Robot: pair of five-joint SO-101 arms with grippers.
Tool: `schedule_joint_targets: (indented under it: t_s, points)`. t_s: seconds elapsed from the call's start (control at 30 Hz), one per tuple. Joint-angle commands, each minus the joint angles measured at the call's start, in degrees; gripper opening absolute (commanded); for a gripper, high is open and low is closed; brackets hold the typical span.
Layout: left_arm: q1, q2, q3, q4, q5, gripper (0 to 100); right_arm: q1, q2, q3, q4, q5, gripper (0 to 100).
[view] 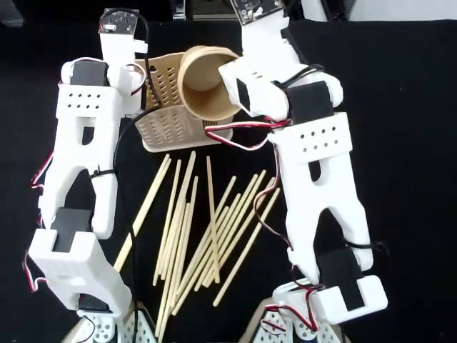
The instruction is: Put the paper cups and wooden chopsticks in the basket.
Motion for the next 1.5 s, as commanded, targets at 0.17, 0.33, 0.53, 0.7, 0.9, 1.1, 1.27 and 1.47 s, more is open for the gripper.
schedule_joint_targets:
  t_s: [0.17, 0.33, 0.53, 0.7, 0.9, 1.1, 1.27, 1.47]
  points:
    - [0.66, -0.44, 0.31, 0.44, 0.44, 6, -0.44, 3.56, -3.12, -2.02, 5.36, 1.2]
    - [1.36, -0.44, 0.31, 0.62, 0.53, 6, -0.53, 4.44, -3.56, -2.11, 7.82, 1.2]
    - [3.91, -0.44, 0.66, 0.53, 0.70, 6, -0.53, 4.53, -9.80, -1.49, 8.35, 1.2]
    - [4.18, -0.44, 0.84, 0.79, 0.70, 6, -0.79, 4.62, -11.74, 0.70, 11.69, 1.2]
    - [4.26, -0.44, 1.54, 0.79, 0.70, 5, -0.97, 7.43, -12.09, 4.48, 14.77, 1.2]
    - [3.74, -0.44, 6.02, -0.18, 0.53, 5, -0.97, 10.68, -12.26, 4.57, 14.42, 1.2]
    - [4.18, -0.44, 7.08, -2.02, 0.70, 5, -1.05, 9.10, -13.49, 4.66, 14.33, 2.3]
    - [3.74, -0.44, 6.90, -2.11, 0.70, 5, -1.05, 9.19, -13.58, 5.80, 14.33, 21.1]
